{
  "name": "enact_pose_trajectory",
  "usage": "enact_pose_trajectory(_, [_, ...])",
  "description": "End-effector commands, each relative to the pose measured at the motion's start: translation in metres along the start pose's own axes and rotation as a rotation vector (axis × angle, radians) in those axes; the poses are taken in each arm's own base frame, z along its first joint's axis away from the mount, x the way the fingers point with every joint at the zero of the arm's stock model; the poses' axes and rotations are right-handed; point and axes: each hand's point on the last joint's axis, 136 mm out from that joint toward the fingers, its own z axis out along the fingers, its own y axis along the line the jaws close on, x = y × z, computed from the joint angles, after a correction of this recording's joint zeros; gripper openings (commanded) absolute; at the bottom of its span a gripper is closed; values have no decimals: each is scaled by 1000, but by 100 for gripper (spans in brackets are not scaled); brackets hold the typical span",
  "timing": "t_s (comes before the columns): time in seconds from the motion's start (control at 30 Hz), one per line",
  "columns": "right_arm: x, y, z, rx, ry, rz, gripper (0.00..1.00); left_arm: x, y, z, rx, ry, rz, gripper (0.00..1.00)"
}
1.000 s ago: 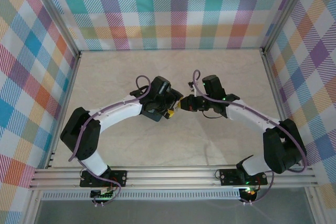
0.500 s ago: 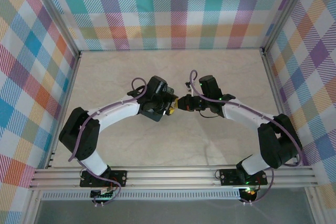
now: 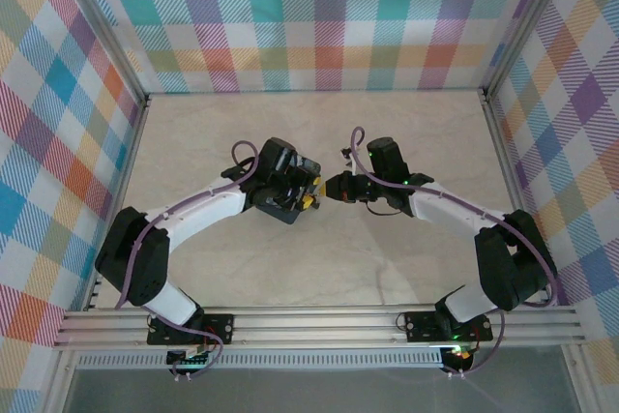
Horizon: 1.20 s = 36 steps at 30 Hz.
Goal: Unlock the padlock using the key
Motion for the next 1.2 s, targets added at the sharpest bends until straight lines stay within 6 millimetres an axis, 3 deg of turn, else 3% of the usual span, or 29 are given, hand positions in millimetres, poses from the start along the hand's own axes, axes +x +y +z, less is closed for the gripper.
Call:
enact_pose_trajectory(0.0, [-12, 15, -5, -22, -48, -31, 2, -2, 12, -13, -28, -9, -2, 54])
enact_pose_trajectory(0.33, [-12, 39, 7, -113, -26, -49, 2, 0, 6, -12, -4, 8, -4, 51])
enact_pose_trajectory(0.53, [-7, 41, 8, -120, -11, -49, 2, -3, 6, -12, 3, 4, -18, 35])
enact_pose_trajectory(0.63, [-5, 39, 9, -117, -5, -47, 3, -3, 9, -12, -2, 9, -26, 33])
enact_pose_trajectory(0.7, [-5, 38, 9, -112, -5, -49, 3, -2, 8, -12, -1, 11, -23, 34])
enact_pose_trajectory(0.87, [-12, 33, 4, -54, -39, -70, 3, -4, 12, -17, -16, -1, -18, 51])
enact_pose_trajectory(1.03, [-16, 39, 9, -75, -49, -86, 3, -1, 10, -18, -6, 10, -29, 54])
enact_pose_trajectory(1.17, [-15, 50, 18, -111, -37, -109, 2, 0, 8, -18, 3, 19, -36, 51])
